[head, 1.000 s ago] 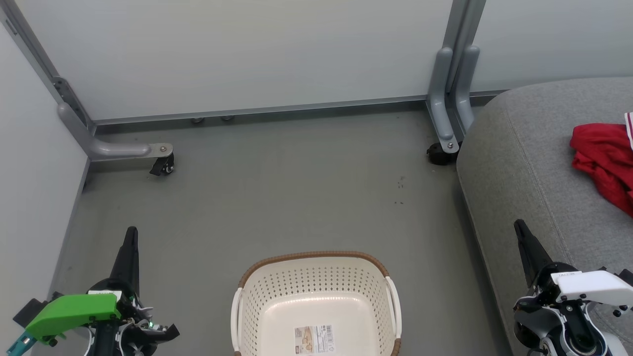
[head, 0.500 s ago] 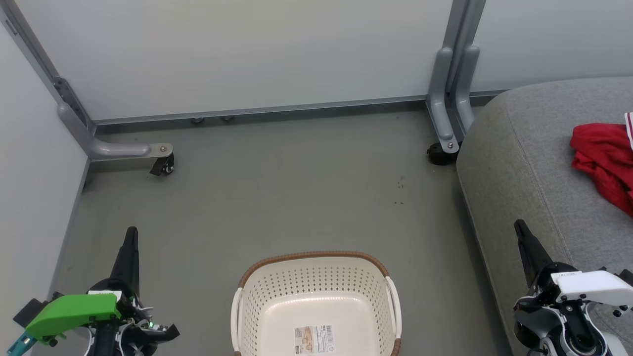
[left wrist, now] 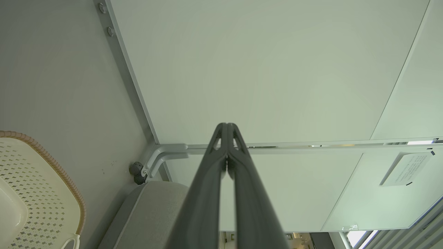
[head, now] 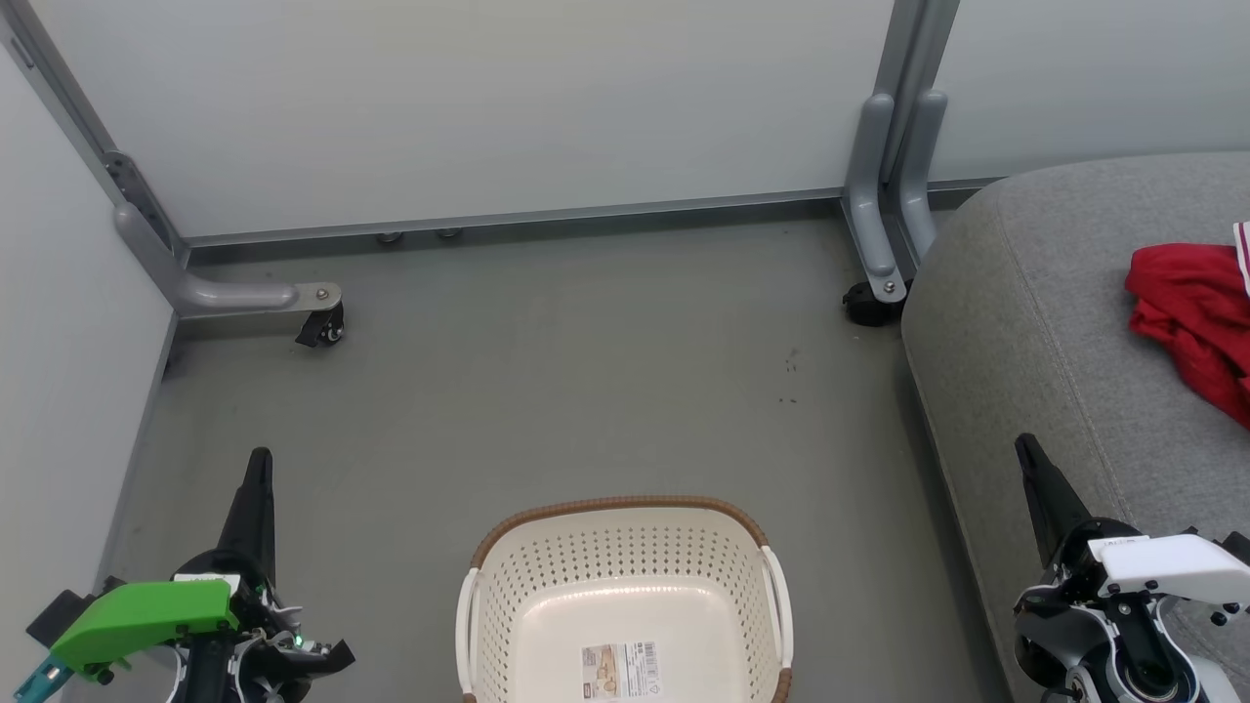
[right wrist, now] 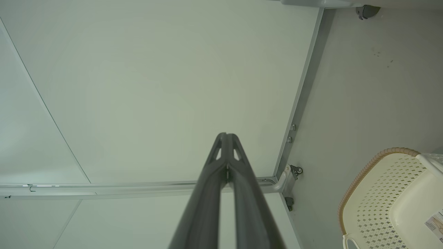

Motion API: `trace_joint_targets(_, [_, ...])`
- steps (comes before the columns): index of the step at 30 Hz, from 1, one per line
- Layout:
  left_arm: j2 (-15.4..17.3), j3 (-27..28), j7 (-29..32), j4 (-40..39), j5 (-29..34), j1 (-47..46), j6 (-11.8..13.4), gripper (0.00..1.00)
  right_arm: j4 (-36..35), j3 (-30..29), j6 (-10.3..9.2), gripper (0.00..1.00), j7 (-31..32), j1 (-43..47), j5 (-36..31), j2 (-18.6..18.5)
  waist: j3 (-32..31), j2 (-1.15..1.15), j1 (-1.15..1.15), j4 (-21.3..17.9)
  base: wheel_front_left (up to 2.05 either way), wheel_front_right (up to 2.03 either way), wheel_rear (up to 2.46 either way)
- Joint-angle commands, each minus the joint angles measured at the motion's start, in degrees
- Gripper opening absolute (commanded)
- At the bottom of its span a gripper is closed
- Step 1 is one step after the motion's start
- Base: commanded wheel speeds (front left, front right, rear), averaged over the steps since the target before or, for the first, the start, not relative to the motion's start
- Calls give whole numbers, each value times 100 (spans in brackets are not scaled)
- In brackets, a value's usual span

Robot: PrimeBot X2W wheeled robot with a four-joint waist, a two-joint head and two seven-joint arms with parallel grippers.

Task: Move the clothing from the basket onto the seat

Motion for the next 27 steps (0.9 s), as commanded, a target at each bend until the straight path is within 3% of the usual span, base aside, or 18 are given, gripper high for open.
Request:
trace_joint_targets(1, [8, 25, 24, 5, 48, -74, -35, 0, 12, -14, -6, 0, 21, -53, -22, -11, 0, 0, 0, 0, 0, 0, 0])
trace_joint_targets(27, [-8, 44, 38, 6, 58, -77, -35, 0, 12, -28, -6, 0, 36, -54, -34, -1, 0, 0, 0, 0, 0, 0, 0])
